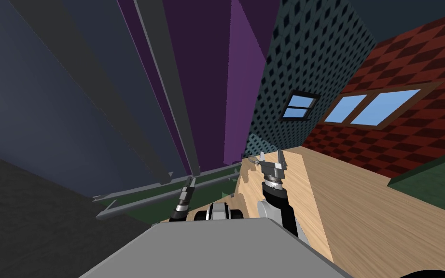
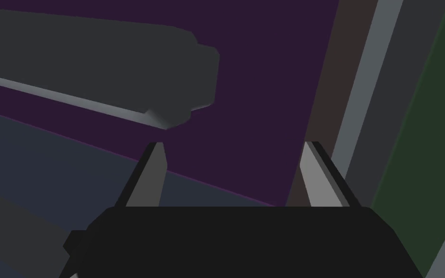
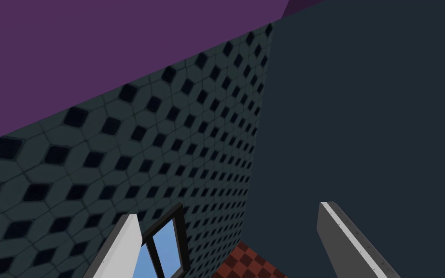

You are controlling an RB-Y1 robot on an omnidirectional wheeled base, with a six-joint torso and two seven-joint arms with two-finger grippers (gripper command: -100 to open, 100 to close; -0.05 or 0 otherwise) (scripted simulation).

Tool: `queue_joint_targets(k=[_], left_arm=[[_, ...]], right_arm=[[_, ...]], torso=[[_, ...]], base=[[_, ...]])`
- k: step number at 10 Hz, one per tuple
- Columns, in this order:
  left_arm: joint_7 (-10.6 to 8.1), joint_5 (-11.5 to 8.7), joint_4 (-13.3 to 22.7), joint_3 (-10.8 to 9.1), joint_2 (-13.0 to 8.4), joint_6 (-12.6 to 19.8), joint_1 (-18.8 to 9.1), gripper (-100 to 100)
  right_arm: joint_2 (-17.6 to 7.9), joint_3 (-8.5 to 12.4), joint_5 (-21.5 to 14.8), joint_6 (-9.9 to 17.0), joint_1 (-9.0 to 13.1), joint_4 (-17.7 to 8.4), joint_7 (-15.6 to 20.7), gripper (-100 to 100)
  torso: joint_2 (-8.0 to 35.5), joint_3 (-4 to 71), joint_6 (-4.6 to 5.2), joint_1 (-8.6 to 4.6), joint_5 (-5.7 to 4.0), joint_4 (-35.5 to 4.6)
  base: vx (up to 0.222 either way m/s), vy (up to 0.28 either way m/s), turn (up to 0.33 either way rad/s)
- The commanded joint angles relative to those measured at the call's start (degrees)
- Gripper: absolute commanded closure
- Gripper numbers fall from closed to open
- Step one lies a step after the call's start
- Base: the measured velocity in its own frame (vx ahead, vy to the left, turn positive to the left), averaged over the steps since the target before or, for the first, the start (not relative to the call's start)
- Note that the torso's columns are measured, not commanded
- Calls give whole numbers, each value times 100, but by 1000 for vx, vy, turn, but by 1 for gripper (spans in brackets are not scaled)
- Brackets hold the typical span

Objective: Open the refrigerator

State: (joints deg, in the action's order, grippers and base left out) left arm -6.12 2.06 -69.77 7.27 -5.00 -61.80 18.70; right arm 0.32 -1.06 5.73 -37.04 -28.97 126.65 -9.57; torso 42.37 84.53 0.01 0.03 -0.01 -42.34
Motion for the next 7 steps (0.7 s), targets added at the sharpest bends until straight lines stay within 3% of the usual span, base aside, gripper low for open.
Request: queue_joint_targets(k=[1, 2, 7], left_arm=[[-166, -78, -115, 144, -314, 182, -43, -100], [-289, -137, -205, 251, -386, 323, -70, -100], [-716, -338, -536, 623, -358, 791, -155, -100]], right_arm=[[0, 0, 0, 0, 0, 0, 0, 0], [0, 0, 0, 0, 0, 0, 0, 0], [0, 0, 0, 0, 0, 0, 0, 0]], torso=[[-4, 2, 0, 1, 1, 2], [-7, 3, 0, 5, 3, 5], [-12, 6, -2, -12, -2, 7]], base=[[-24, 74, -85], [-23, 98, -92], [-25, 99, -85]])
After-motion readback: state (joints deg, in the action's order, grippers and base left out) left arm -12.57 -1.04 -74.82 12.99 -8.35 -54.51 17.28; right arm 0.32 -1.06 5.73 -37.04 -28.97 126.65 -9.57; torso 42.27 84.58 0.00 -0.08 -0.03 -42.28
